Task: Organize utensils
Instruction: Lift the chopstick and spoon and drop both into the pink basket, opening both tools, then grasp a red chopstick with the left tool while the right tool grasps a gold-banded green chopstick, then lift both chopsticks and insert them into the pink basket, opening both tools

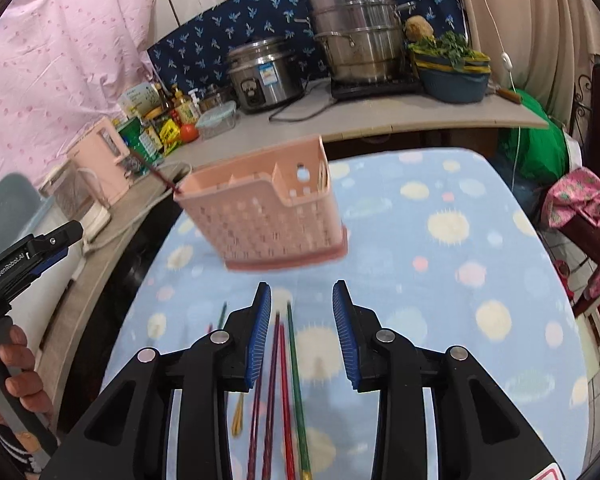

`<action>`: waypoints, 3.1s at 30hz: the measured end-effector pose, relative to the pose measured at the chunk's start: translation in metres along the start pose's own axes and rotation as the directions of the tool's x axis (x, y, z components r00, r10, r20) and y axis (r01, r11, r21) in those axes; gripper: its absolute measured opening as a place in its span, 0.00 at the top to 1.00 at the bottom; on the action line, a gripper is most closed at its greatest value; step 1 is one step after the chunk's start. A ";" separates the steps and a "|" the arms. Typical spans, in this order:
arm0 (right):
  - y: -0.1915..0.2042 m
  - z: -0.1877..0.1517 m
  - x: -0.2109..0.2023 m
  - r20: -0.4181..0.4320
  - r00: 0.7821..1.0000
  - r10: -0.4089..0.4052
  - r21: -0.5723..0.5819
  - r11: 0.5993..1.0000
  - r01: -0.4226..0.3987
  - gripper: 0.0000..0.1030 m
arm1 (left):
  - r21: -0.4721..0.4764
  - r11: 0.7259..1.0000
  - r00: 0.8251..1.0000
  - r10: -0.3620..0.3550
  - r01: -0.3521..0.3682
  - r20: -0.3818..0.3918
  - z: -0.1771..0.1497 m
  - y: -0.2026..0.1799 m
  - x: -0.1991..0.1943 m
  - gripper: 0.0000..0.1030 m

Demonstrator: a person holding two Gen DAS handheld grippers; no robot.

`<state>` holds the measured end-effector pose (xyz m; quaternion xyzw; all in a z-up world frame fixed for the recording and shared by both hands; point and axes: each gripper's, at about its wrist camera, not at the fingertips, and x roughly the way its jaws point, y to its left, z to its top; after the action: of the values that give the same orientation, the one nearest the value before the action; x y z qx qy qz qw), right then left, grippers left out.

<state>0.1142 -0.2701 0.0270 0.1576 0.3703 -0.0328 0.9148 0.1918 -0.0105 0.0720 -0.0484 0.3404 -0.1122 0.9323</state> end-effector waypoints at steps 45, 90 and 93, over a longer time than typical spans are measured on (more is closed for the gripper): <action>-0.001 -0.143 0.027 -0.243 0.969 -0.054 -0.074 0.997 0.037 0.77 | 0.056 0.998 0.926 0.016 0.005 -0.377 -0.198 0.014 0.004 0.49; 0.004 -0.145 0.029 -0.227 0.969 -0.097 -0.148 0.987 0.064 0.92 | 0.081 0.996 0.924 0.002 0.031 -0.382 -0.205 0.013 0.000 0.93; 0.006 -0.142 0.023 -0.213 0.973 -0.087 -0.145 0.988 0.056 0.93 | 0.071 0.997 0.930 -0.001 0.029 -0.367 -0.198 0.015 -0.005 0.93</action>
<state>0.0369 -0.2184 -0.0833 0.0830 0.4753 -0.0225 0.8756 0.0628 0.0023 -0.0787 0.0060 0.5034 -0.1392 0.8527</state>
